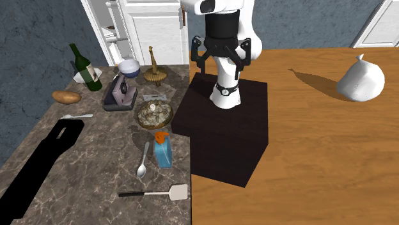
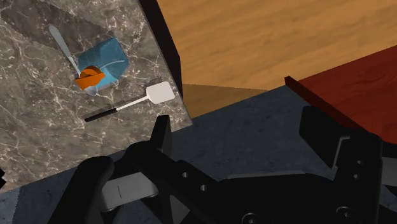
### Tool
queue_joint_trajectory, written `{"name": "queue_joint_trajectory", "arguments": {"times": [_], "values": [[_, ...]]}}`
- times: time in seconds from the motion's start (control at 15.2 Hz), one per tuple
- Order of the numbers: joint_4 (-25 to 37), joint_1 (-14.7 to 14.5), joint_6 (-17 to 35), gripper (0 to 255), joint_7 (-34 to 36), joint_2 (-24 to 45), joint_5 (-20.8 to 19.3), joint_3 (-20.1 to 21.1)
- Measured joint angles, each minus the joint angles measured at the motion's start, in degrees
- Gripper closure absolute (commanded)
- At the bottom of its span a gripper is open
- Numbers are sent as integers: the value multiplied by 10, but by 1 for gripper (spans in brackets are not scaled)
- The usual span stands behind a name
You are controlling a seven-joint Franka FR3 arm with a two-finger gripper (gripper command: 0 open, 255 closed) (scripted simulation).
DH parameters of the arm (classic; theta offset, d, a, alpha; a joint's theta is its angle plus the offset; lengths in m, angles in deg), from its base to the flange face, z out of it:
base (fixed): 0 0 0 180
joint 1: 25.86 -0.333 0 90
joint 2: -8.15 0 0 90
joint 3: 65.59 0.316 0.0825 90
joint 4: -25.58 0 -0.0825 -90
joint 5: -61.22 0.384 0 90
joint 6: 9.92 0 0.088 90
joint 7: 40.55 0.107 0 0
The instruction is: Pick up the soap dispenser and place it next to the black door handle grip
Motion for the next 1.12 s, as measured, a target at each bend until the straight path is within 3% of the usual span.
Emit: {"name": "queue_joint_trajectory", "arguments": {"times": [0.73, 1.12], "values": [[-53, 20, 137, 0, -122, 140, -43, -73], [-32, 30, 207, 0, -187, 258, -53, -107]]}}
